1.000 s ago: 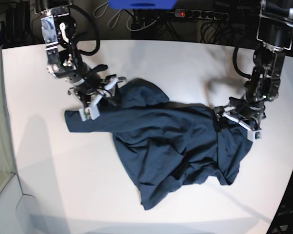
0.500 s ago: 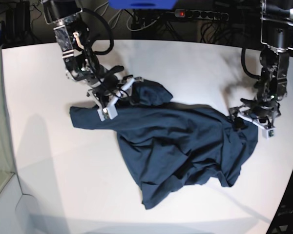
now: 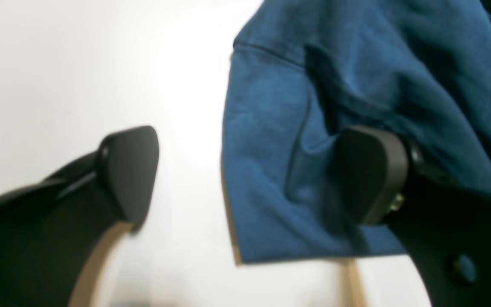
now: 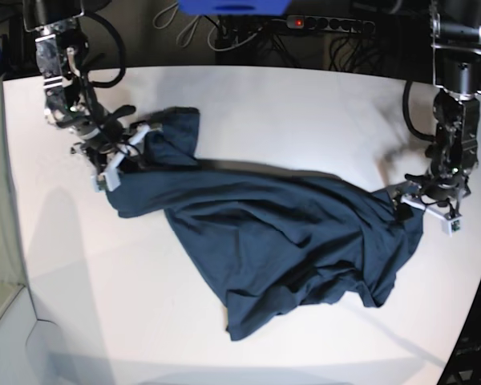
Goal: Layout the t-shirt on the table in an organized manner, then fold the t-shirt properly
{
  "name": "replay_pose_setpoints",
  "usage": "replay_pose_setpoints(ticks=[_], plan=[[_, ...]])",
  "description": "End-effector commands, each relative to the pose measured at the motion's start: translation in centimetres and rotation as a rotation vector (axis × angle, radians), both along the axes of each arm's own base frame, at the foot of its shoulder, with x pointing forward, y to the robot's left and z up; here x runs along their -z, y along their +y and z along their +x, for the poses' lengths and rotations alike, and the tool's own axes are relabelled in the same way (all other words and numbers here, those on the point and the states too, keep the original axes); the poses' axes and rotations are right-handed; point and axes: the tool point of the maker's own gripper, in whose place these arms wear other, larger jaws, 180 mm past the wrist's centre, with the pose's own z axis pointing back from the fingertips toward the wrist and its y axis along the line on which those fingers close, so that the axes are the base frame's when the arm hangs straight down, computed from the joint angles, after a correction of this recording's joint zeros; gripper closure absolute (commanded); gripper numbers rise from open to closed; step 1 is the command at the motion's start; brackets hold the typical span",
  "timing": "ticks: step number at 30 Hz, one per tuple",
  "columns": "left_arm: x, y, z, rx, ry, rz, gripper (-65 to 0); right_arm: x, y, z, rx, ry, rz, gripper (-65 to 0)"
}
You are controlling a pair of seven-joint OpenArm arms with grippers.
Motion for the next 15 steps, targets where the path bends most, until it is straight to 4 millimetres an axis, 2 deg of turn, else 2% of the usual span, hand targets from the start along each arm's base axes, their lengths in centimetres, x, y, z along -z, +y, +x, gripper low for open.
replay_pose_setpoints(ticks=[1,3,8,10,12,13,15], plan=[[0.0,0.3,-0.2,-0.004,0.024,-0.011,-65.0,-1.4,-1.9,1.4,0.041,-0.050,-0.029,-28.1],[0.0,0.4,-0.2,-0.005,0.025,-0.010,-65.0,-2.7,-4.9,2.4,0.094,-0.085,-0.062,-28.1],[0.3,0.5,-0.5,-0.006,0.033,-0.007,-65.0,-5.9,-10.6,4.9,0.222,-0.169,-0.103,-28.1],[0.3,0.6,-0.6,-0.006,0.034,-0.006,-65.0,-7.3,-12.2,5.3,0.266,-0.202,-0.107,-28.1],[0.2,0.7,-0.6,-0.009,0.033,-0.005,-65.0,-9.1,-12.7,5.4,0.281,-0.249,-0.113,-28.3],[0.2,0.8,-0.6,-0.010,0.032,-0.005,-65.0,-10.1,-12.3,5.5,0.271,-0.275,-0.116,-28.4],[0.2,0.8,-0.6,-0.010,0.032,-0.005,-65.0,-10.5,-11.2,4.8,0.239,-0.285,-0.120,-28.4]])
